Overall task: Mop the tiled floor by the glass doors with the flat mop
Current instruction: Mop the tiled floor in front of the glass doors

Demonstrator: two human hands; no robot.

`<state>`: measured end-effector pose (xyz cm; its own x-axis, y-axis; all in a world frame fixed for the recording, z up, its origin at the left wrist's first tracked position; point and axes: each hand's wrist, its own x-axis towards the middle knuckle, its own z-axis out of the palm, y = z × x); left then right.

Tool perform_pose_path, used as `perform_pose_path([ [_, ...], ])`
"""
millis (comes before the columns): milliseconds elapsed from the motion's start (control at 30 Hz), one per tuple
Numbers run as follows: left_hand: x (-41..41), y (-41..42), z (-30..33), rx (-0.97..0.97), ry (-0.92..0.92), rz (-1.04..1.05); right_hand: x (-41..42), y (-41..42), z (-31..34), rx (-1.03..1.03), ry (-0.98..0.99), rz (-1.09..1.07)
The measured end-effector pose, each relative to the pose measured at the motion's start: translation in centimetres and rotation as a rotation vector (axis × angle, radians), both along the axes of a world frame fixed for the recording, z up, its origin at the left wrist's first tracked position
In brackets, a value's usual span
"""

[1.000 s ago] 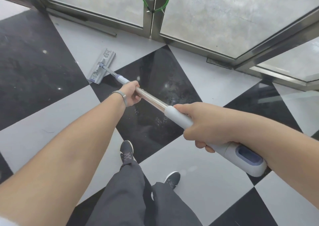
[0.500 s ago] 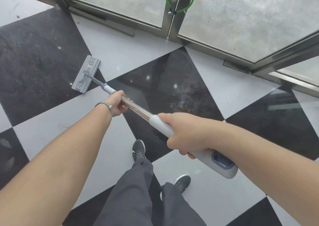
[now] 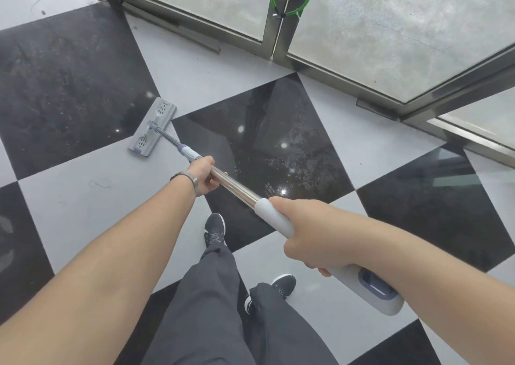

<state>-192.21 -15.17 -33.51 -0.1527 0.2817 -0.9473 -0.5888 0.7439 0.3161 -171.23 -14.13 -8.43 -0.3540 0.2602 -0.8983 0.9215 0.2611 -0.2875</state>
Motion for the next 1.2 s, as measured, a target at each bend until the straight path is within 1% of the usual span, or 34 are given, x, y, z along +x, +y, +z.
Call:
perform_pose_path([
  [200, 7.5, -2.3, -0.8, -0.029, -0.016, -0.133, 7.6, -3.9, 0.9, 0.034, -0.034, -0.015],
  [433, 16.7, -4.2, -1.1, -0.014, -0.042, -0.198, 16.4, -7.8, 2.0, 0.072, -0.079, -0.064],
  [633, 25.9, -5.4, 0.5, 0.042, -0.111, -0.269, 24.0, -10.2, 4.6, 0.072, -0.144, -0.131],
  [767, 31.5, -5.8, 2.3, 0.069, -0.154, -0.279, 28.4, -11.4, 6.2, 0.080, -0.192, -0.147],
  [933, 36.3, -6.4, 4.3, 0.069, -0.179, -0.317, 31.8, -12.4, 8.3, 0.097, -0.248, -0.137],
  [1200, 41.4, -6.7, 6.1, 0.032, -0.249, -0.375, 35.2, -13.2, 10.6, 0.144, -0.346, -0.109],
])
